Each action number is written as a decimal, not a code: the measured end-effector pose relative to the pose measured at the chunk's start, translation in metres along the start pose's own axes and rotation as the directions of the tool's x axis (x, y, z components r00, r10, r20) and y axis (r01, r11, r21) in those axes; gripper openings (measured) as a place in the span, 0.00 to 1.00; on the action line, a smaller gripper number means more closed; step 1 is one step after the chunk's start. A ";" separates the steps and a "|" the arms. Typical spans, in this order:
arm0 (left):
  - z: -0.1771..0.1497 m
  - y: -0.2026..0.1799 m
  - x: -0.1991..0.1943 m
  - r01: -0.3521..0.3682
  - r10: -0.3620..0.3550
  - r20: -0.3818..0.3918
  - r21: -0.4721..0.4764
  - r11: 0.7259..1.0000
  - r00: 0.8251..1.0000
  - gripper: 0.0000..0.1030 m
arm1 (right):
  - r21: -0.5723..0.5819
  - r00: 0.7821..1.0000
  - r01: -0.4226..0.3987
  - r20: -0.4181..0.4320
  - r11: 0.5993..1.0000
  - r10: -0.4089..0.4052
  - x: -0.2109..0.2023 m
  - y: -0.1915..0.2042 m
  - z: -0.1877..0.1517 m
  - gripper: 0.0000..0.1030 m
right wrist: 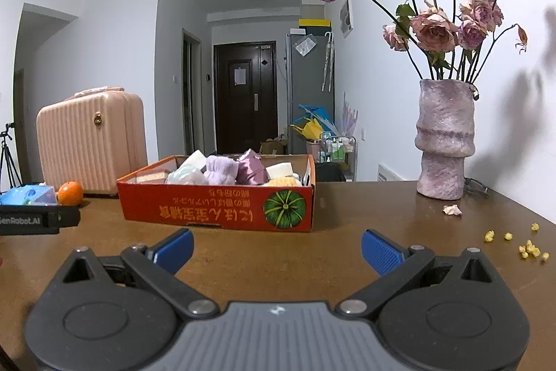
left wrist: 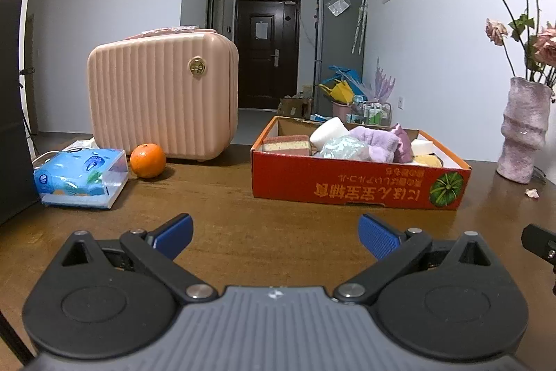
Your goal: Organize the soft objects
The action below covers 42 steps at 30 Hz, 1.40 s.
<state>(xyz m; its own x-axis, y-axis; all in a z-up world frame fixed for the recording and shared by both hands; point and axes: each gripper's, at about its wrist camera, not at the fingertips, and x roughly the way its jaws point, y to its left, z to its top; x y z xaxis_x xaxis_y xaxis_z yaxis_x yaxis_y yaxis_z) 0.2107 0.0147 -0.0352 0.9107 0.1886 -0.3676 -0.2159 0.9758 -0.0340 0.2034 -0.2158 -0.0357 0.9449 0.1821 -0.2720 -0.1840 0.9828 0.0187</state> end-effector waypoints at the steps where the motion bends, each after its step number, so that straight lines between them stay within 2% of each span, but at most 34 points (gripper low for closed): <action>1: -0.001 0.001 -0.004 0.003 -0.003 0.001 0.002 1.000 1.000 1.00 | -0.002 1.000 -0.001 -0.003 1.000 0.001 -0.003 0.001 -0.001 1.00; 12: -0.017 0.011 -0.048 0.050 -0.050 -0.021 0.039 0.998 0.999 1.00 | -0.014 0.999 -0.003 -0.035 1.000 0.002 -0.045 0.013 -0.015 1.00; 22: -0.033 0.019 -0.108 0.103 -0.104 0.006 0.085 0.991 0.995 1.00 | -0.011 0.999 0.007 -0.033 1.000 -0.007 -0.097 0.020 -0.026 1.00; 28: -0.042 0.022 -0.146 0.135 -0.139 0.041 0.101 0.986 0.989 1.00 | -0.002 0.999 -0.012 -0.040 1.000 0.012 -0.127 0.022 -0.031 1.00; 35: -0.055 0.022 -0.181 0.183 -0.190 0.044 0.137 0.974 0.981 1.00 | -0.016 0.998 -0.039 -0.055 0.999 0.038 -0.158 0.028 -0.039 1.00; 42: -0.061 0.023 -0.207 0.196 -0.209 0.067 0.163 0.967 0.976 1.00 | -0.045 0.999 -0.045 -0.020 0.998 0.044 -0.192 0.038 -0.033 1.00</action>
<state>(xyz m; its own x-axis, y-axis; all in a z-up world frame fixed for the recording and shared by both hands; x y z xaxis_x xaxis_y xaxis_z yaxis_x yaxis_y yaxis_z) -0.0038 -0.0090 -0.0166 0.9573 -0.0121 -0.2889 0.0268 0.9985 0.0470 0.0063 -0.2146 -0.0143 0.9303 0.2249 -0.2898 -0.2385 0.9711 -0.0122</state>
